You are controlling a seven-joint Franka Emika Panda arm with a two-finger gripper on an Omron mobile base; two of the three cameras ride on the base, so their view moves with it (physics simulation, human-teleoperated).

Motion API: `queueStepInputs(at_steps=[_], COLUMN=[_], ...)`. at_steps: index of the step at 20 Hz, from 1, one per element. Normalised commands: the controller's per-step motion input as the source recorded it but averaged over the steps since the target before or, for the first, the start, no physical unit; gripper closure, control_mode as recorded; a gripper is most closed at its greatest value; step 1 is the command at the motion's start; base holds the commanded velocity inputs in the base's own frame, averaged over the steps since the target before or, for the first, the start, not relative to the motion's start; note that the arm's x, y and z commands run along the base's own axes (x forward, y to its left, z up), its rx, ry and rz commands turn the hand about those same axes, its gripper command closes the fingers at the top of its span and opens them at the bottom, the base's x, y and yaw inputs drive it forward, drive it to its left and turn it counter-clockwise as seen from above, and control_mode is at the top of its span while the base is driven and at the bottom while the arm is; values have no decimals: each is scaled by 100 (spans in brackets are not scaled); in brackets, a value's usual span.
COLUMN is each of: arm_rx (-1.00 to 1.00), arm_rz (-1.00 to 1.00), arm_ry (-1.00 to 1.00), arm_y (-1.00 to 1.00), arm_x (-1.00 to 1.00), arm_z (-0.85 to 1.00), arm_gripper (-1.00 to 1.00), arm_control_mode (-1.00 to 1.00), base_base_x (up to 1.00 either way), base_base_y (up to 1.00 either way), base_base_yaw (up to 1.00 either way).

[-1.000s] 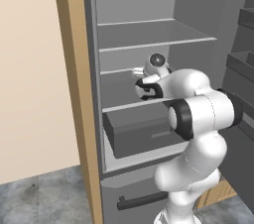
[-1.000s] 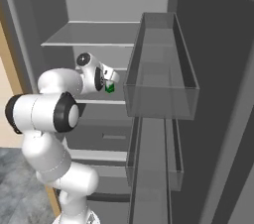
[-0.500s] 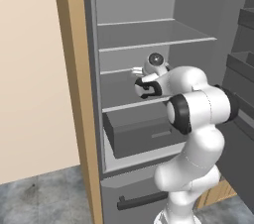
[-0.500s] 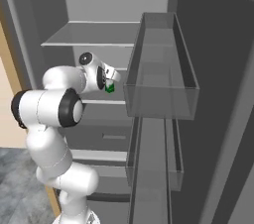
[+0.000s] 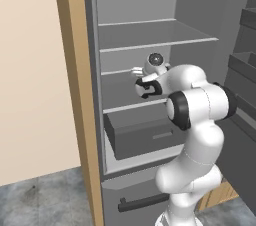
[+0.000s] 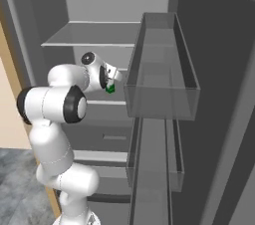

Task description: Take a sugar cube from the saucer and place it inside the coffee. Then, grab milk from the fridge and place it next to the coffee on the counter to sweeten the coffee.

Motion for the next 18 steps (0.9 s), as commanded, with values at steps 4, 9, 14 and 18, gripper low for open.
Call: queueStepInputs(at_steps=[4,9,14,18], arm_rx=[0,0,0,0], arm_rz=[0,0,0,0], arm_ry=[0,0,0,0], arm_y=[0,0,0,0], arm_x=[15,16,16,2], arm_z=[-8,-9,-9,-1], arm_gripper=[-100,-100,100,100], arm_control_mode=[-100,-100,-100,-100], base_base_x=[0,0,0,0], base_base_y=[0,0,0,0], base_base_yaw=[0,0,0,0])
